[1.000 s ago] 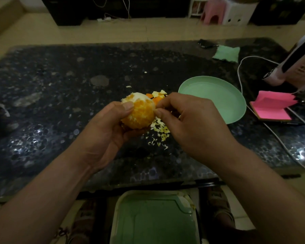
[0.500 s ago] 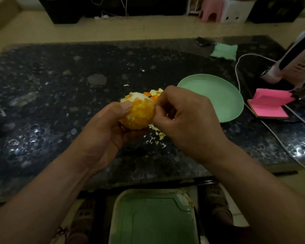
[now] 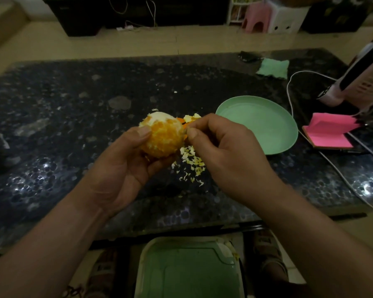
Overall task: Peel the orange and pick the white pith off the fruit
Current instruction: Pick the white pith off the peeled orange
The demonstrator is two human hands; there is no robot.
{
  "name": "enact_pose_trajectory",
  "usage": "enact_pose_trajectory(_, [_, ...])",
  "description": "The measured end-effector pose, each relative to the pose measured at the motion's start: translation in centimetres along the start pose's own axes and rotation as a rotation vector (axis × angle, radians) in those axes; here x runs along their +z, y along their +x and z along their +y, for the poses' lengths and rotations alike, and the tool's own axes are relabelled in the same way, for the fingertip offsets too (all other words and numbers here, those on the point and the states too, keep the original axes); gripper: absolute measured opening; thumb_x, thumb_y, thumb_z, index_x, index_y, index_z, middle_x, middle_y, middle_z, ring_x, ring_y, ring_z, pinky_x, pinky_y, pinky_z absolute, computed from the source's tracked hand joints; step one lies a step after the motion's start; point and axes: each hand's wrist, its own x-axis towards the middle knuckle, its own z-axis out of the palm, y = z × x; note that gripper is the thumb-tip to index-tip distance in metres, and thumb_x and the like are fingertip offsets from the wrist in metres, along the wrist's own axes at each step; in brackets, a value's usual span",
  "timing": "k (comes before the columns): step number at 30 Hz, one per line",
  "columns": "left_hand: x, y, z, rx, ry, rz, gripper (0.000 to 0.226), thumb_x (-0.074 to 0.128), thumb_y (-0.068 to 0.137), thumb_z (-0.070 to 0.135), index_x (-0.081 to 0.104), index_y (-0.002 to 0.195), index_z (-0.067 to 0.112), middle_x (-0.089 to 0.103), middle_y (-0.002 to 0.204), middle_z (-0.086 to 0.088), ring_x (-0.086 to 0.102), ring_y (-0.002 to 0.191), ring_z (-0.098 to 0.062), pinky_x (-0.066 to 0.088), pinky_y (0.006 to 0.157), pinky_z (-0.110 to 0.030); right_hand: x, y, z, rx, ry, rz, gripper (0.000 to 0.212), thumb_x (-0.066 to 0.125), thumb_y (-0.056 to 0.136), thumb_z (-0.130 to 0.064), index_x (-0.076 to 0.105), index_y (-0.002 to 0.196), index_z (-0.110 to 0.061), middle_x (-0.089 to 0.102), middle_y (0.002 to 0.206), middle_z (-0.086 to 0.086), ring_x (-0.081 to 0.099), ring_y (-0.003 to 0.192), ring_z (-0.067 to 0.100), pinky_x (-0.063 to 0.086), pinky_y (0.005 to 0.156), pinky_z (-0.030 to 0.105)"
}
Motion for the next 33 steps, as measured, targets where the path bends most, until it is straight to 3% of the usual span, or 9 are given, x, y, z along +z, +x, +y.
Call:
enact_pose_trajectory(2, [-0.1, 0.0, -0.1, 0.016, 0.011, -0.012, 0.09, 0.093, 0.074, 0.037, 0.052, 0.143, -0.003, 0.067, 0.139, -0.021, 0.07, 0.119, -0.031, 0.062, 0.088, -0.037, 0.1, -0.1, 0.1, -0.016, -0.054, 0.017, 0.008, 0.067, 0.103, -0.028, 0.074, 0.099, -0.025, 0.062, 0.069, -0.017, 0.059, 0.065, 0.002, 0.042, 0.059, 0.013])
enact_pose_trajectory(5, [0.0, 0.0, -0.4, 0.038, 0.077, 0.004, 0.061, 0.077, 0.085, 0.029, 0.057, 0.136, 0.002, 0.07, 0.133, -0.019, 0.071, 0.117, -0.031, 0.063, 0.089, -0.038, 0.2, 0.1, 0.3, -0.038, -0.106, 0.04, 0.007, 0.07, 0.102, -0.024, 0.074, 0.098, -0.02, 0.056, 0.065, -0.022, 0.058, 0.066, -0.001, 0.038, 0.06, 0.009])
enact_pose_trajectory(7, [0.0, 0.1, -0.6, 0.059, 0.103, -0.001, 0.061, 0.077, 0.082, 0.032, 0.059, 0.133, 0.004, 0.071, 0.132, -0.019, 0.071, 0.115, -0.031, 0.063, 0.093, -0.041, 0.2, 0.1, 0.4, -0.055, -0.132, 0.061, 0.008, 0.07, 0.101, -0.022, 0.074, 0.096, -0.018, 0.056, 0.066, -0.021, 0.058, 0.066, -0.001, 0.037, 0.061, 0.009])
enact_pose_trajectory(14, [0.4, -0.3, -0.9, 0.056, 0.05, -0.027, 0.1, 0.092, 0.073, 0.044, 0.047, 0.149, -0.003, 0.062, 0.145, -0.024, 0.066, 0.125, -0.032, 0.06, 0.1, -0.042, 1.2, 0.1, 0.3, 0.003, -0.005, 0.13, 0.01, 0.071, 0.097, -0.017, 0.071, 0.088, -0.017, 0.065, 0.069, -0.013, 0.062, 0.064, 0.003, 0.046, 0.059, 0.014])
enact_pose_trajectory(19, [0.9, -0.4, -0.8, -0.015, -0.048, -0.045, 0.042, 0.065, 0.094, 0.038, 0.076, 0.127, 0.014, 0.068, 0.139, -0.017, 0.068, 0.123, -0.029, 0.061, 0.093, -0.034, 1.0, 0.8, 0.6, 0.1, 0.202, 0.095, 0.013, 0.07, 0.097, -0.014, 0.071, 0.085, -0.018, 0.065, 0.067, -0.01, 0.056, 0.061, -0.001, 0.049, 0.059, 0.017])
enact_pose_trajectory(23, [0.6, -0.1, -0.6, -0.042, -0.131, -0.012, 0.053, 0.06, 0.097, 0.038, 0.061, 0.143, 0.011, 0.068, 0.139, -0.017, 0.071, 0.116, -0.03, 0.063, 0.087, -0.033, 0.9, 2.0, 1.7, 0.194, 0.23, 0.073, 0.012, 0.069, 0.097, -0.016, 0.074, 0.086, -0.014, 0.074, 0.081, 0.01, 0.059, 0.066, 0.009, 0.051, 0.063, 0.029])
enact_pose_trajectory(28, [-0.4, 0.0, -0.1, -0.116, -0.278, 0.029, 0.065, 0.055, 0.099, 0.046, 0.053, 0.149, 0.003, 0.061, 0.146, -0.026, 0.074, 0.101, -0.029, 0.064, 0.077, -0.029, 0.1, 3.4, 4.8, 0.338, -0.018, -0.077, 0.018, 0.067, 0.1, -0.023, 0.076, 0.088, -0.015, 0.076, 0.081, 0.002, 0.063, 0.067, 0.007, 0.053, 0.067, 0.032])
enact_pose_trajectory(31, [-1.1, 0.3, -0.3, -0.151, -0.331, 0.097, 0.066, 0.059, 0.098, 0.046, 0.054, 0.147, 0.001, 0.061, 0.145, -0.026, 0.073, 0.101, -0.03, 0.064, 0.079, -0.03, 0.4, 3.6, 6.5, 0.355, -0.338, -0.338, 0.021, 0.058, 0.105, -0.018, 0.078, 0.111, -0.021, 0.075, 0.09, -0.01, 0.065, 0.076, 0.002, 0.047, 0.069, 0.024])
enact_pose_trajectory(33, [-1.4, 0.6, -0.4, -0.156, -0.347, 0.133, 0.067, 0.061, 0.097, 0.045, 0.054, 0.146, 0.001, 0.062, 0.144, -0.026, 0.073, 0.104, -0.031, 0.064, 0.081, -0.031, 0.8, 3.6, 6.9, 0.342, -0.408, -0.359, 0.03, 0.053, 0.104, -0.01, 0.073, 0.122, -0.023, 0.074, 0.098, -0.009, 0.066, 0.082, 0.004, 0.05, 0.071, 0.024])
